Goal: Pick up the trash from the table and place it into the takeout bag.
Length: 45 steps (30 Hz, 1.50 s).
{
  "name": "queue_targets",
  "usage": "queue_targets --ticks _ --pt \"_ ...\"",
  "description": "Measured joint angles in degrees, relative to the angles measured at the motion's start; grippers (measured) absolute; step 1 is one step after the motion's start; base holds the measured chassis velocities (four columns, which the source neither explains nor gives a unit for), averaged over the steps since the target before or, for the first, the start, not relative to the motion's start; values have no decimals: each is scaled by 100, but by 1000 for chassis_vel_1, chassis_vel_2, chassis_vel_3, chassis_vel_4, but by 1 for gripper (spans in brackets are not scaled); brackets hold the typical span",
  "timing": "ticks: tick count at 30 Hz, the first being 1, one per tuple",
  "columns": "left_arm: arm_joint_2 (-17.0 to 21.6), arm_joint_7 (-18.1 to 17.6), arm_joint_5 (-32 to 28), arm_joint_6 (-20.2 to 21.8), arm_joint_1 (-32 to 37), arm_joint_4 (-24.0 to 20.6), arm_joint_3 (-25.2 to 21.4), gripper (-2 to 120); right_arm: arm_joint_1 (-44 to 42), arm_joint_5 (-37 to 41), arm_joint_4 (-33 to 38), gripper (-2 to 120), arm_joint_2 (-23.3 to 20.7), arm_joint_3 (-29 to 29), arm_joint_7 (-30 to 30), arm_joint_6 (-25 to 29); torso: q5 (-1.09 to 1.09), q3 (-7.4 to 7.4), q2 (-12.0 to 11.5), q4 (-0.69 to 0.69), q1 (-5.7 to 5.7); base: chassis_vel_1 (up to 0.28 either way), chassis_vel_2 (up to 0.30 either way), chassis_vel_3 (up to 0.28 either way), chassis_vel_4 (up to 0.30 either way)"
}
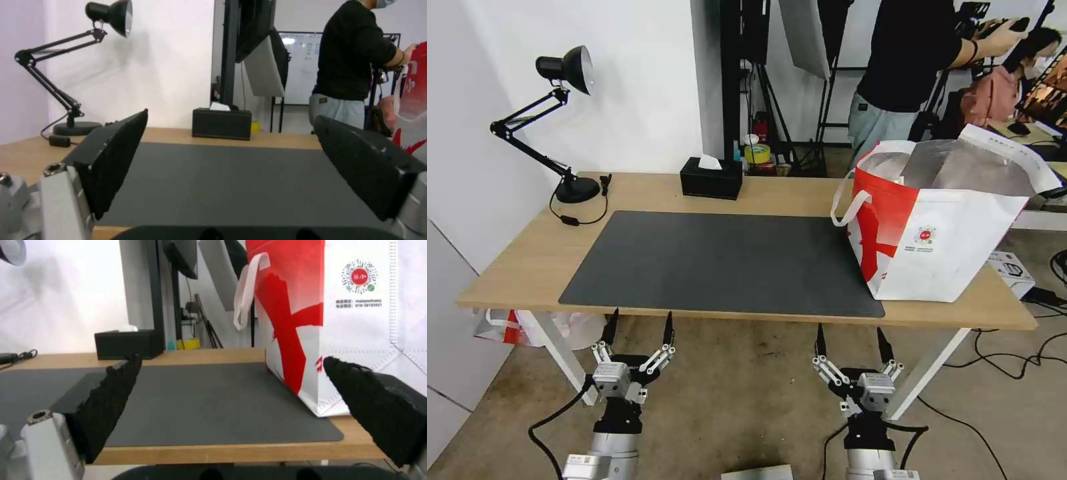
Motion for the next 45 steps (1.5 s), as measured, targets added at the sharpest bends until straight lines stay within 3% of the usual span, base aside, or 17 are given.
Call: queue_targets --ticks 45 --pt "0 1 0 0 0 0 0 100 0 0 0 100 0 0 0 0 0 0 0 0 0 0 0 0 0"
